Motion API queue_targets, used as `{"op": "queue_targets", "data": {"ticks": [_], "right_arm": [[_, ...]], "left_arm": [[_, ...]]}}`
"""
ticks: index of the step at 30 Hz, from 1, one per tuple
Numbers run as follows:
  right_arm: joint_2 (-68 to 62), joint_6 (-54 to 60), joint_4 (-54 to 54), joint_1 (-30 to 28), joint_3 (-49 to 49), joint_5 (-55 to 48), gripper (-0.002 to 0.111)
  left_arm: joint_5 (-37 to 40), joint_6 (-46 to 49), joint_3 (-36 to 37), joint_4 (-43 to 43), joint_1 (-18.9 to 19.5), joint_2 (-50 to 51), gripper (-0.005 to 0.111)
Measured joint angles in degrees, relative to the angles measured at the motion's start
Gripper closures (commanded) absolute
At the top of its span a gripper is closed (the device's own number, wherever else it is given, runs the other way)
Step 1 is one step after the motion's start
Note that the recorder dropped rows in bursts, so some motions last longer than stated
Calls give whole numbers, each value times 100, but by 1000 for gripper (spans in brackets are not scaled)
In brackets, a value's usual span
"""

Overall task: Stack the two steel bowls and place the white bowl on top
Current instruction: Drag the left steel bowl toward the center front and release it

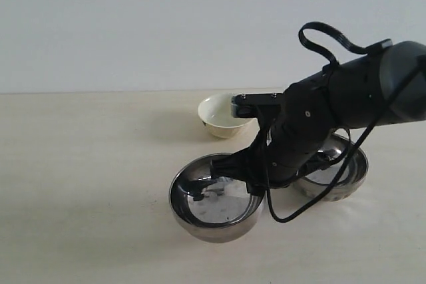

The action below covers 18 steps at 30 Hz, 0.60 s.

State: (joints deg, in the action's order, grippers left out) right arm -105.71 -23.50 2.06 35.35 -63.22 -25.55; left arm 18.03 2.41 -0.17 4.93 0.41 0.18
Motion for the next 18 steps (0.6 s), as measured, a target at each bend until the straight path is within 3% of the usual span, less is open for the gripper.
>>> {"op": "queue_targets", "data": {"ticks": [8,18], "right_arm": [[-366,-63,-14,0,99,709,108],[-355,-63,-14,-212,99,617,108]], "left_arm": [[0,0,0,0,0,0,103],[0,0,0,0,0,0,103]]}}
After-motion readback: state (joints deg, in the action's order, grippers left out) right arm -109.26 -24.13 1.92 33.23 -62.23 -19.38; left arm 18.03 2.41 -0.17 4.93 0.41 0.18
